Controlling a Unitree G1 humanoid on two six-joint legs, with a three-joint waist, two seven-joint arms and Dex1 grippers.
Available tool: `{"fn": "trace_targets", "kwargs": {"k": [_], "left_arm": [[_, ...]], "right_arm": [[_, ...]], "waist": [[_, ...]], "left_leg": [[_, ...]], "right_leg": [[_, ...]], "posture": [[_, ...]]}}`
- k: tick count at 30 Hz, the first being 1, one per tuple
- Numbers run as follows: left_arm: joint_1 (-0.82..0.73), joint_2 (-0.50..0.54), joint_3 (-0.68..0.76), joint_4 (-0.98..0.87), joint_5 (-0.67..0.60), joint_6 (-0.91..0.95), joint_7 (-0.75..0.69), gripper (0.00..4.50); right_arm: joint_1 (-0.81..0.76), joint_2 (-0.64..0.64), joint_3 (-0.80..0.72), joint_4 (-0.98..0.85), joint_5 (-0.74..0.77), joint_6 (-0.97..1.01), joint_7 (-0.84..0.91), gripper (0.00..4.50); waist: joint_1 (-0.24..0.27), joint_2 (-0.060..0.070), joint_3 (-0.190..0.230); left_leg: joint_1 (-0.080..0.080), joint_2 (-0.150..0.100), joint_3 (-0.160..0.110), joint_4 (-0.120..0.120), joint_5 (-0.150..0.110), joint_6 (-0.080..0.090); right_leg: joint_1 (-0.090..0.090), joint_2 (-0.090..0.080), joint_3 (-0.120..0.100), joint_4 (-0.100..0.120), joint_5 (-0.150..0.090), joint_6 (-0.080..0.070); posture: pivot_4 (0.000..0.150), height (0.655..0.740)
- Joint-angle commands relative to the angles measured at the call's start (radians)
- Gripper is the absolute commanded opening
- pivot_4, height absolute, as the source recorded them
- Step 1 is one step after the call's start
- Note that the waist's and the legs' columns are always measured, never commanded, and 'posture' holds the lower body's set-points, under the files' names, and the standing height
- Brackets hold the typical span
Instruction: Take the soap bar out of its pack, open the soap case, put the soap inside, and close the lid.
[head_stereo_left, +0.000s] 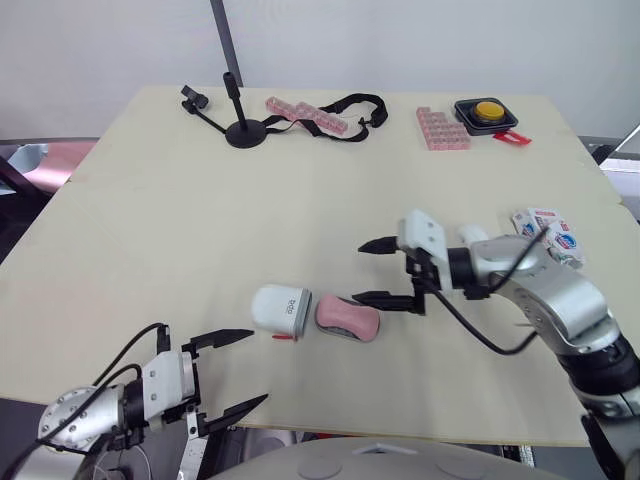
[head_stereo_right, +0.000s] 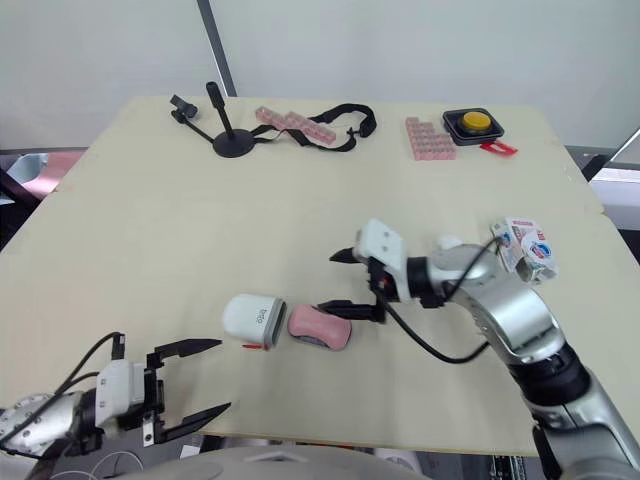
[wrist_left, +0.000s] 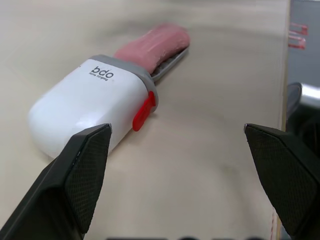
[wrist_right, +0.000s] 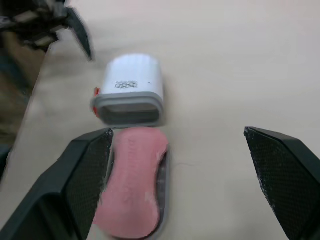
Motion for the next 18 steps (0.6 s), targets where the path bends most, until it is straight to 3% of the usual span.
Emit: {"fn": "trace_targets", "kwargs": {"k": [1, 4, 8, 18], "left_arm": [[-0.063, 0.054, 0.03, 0.008, -0.051, 0.025, -0.055, 4.5], [-0.158, 0.112, 0.02, 0.031, -0.076, 0.101, -0.1, 4.5], [-0.275, 0.159, -0.01, 0.049, -0.075, 0.199, -0.137, 4.5], [-0.567, 0.183, -0.138, 0.143, 0.018, 0.316, -0.221, 4.5]], "right_arm": [[0.085, 0.011, -0.084, 0.043, 0.065, -0.198, 0.137, 4.47], [0.166, 0.003, -0.104, 0.139, 0.036, -0.417, 0.274, 4.47], [0.192, 0.005, -0.101, 0.233, 0.005, -0.556, 0.33, 4.47], [0.197, 0.016, -0.091, 0.222, 0.012, -0.58, 0.288, 4.47]], "waist": [[-0.002, 0.0, 0.0], [-0.007, -0.001, -0.001], [-0.019, -0.001, -0.001], [-0.014, -0.001, -0.001]], "left_leg": [[0.0, 0.0, 0.0, 0.0, 0.0, 0.0], [0.0, 0.0, 0.0, 0.0, 0.0, 0.001], [0.0, 0.0, 0.001, 0.001, -0.001, 0.006], [-0.001, -0.001, 0.0, 0.002, 0.001, 0.003]], "right_leg": [[0.0, 0.0, 0.0, 0.0, 0.0, 0.0], [0.0, 0.0, 0.0, 0.001, 0.0, 0.0], [-0.001, 0.0, 0.0, 0.002, 0.0, -0.001], [-0.001, 0.0, -0.002, 0.003, 0.0, -0.001]], "posture": [[0.15, 0.7385], [0.15, 0.7385], [0.15, 0.7385], [0.15, 0.7385]]}}
